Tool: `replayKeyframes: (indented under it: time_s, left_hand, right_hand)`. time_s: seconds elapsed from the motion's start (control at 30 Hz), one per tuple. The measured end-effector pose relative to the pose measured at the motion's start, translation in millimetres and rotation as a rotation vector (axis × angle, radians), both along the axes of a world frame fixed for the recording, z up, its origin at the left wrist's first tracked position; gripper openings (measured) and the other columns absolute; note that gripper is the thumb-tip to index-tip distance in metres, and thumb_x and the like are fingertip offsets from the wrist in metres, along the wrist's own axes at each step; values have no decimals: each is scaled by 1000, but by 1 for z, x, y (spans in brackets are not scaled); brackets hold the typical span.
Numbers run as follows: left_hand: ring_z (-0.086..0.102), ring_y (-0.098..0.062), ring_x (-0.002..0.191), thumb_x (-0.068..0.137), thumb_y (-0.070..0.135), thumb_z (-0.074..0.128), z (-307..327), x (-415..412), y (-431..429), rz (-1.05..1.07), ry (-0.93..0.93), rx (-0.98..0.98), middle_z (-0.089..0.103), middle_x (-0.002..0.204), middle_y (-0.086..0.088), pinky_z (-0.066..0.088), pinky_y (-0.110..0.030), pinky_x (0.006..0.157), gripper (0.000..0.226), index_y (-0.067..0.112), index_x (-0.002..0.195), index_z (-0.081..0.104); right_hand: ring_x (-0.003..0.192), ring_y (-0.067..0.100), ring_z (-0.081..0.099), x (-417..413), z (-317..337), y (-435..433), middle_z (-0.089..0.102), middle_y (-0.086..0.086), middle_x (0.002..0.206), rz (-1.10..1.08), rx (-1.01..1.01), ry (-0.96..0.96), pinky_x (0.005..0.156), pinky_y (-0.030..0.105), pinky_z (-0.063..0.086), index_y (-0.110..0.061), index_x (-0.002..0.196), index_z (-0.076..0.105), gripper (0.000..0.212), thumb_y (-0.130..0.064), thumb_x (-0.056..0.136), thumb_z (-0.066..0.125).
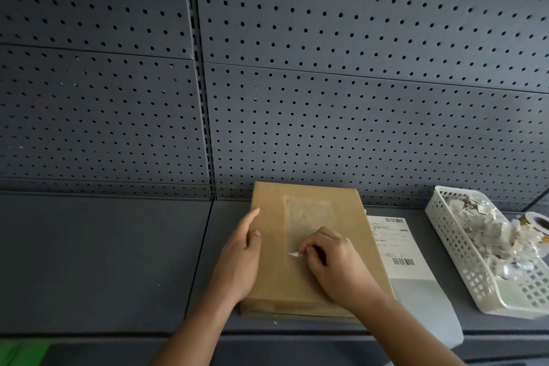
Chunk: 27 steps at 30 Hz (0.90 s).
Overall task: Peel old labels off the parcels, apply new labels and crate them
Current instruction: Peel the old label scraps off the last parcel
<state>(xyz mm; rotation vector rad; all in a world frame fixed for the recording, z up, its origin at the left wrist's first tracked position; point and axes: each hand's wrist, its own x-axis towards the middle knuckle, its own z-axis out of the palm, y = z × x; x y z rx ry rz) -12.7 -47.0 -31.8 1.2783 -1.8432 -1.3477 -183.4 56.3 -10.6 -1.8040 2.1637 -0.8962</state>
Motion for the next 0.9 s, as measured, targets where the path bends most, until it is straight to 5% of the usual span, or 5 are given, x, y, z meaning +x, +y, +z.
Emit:
replayKeyframes:
  time_s: [0.13, 0.23, 0.47, 0.63, 0.9]
  left_hand:
    - [42, -11, 139, 107, 40, 33, -2, 0, 0, 4, -10, -7, 36, 159, 16, 41, -35, 105, 43, 65, 141, 30]
    - [38, -9, 142, 107, 38, 33, -1, -1, 0, 3, -2, -12, 36, 158, 17, 37, -30, 105, 43, 63, 143, 30]
    - [35, -8, 143, 108, 37, 33, 2, 0, 1, -1, -3, -11, 34, 158, 19, 34, -28, 103, 44, 60, 145, 31]
    - [35, -8, 144, 108, 37, 33, 2, -1, 1, -6, -1, -7, 34, 159, 18, 32, -26, 99, 44, 60, 145, 31]
    - [35, -10, 144, 108, 39, 33, 0, 0, 0, -10, -9, -11, 34, 159, 18, 33, -28, 100, 43, 61, 144, 30]
  right_hand:
    - [86, 0, 56, 0, 4, 2, 59, -21, 86, 29, 41, -5, 84, 28, 47, -33, 81, 65, 19, -25, 88, 49]
    - [86, 1, 58, -2, 6, 3, 61, -19, 88, -13, 22, -88, 79, 16, 45, -29, 85, 68, 23, -11, 91, 57]
    - [90, -1, 55, 1, 4, 3, 59, -22, 88, 34, 57, 3, 88, 31, 46, -35, 84, 65, 20, -31, 89, 46]
    - [88, 1, 57, -2, 5, 2, 60, -20, 88, -20, 23, -73, 81, 20, 45, -30, 85, 69, 23, -12, 91, 58]
    - [91, -1, 56, -1, 9, 4, 60, -22, 87, 27, 44, -68, 85, 21, 43, -34, 80, 67, 21, -19, 90, 56]
